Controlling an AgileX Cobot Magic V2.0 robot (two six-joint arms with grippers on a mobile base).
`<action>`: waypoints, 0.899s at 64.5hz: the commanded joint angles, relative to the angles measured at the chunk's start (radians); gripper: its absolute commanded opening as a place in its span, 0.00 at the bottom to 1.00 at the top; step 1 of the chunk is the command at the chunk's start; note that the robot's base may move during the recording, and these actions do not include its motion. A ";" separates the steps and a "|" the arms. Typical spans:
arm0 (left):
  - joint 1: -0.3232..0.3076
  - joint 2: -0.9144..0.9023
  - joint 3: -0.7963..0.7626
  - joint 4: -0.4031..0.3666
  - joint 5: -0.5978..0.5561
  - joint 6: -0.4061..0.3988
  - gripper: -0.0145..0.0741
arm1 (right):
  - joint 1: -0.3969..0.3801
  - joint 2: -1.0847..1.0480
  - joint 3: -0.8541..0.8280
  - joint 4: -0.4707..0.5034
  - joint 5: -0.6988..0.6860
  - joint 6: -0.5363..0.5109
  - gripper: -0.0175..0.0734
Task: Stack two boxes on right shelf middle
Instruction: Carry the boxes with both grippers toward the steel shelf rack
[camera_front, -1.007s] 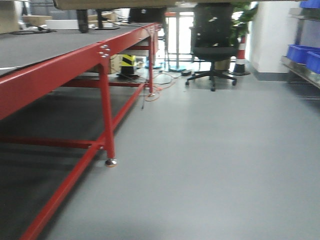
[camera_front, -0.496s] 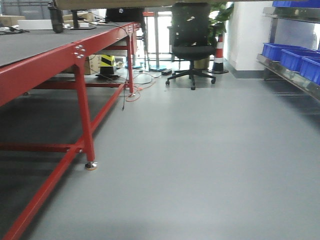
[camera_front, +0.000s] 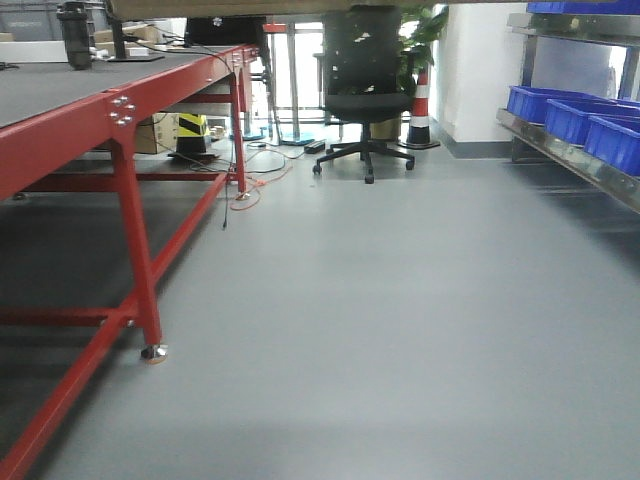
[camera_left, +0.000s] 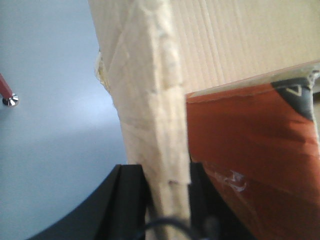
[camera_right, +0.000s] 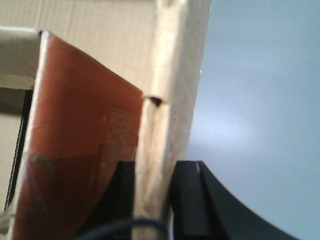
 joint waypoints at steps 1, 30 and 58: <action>0.001 -0.020 -0.014 -0.029 -0.037 0.011 0.04 | -0.006 -0.005 -0.010 -0.025 -0.052 -0.008 0.02; 0.001 -0.020 -0.014 -0.029 -0.037 0.011 0.04 | -0.006 -0.005 -0.010 -0.025 -0.052 -0.008 0.02; 0.001 -0.020 -0.014 -0.029 -0.037 0.011 0.04 | -0.006 -0.005 -0.010 -0.025 -0.052 -0.008 0.02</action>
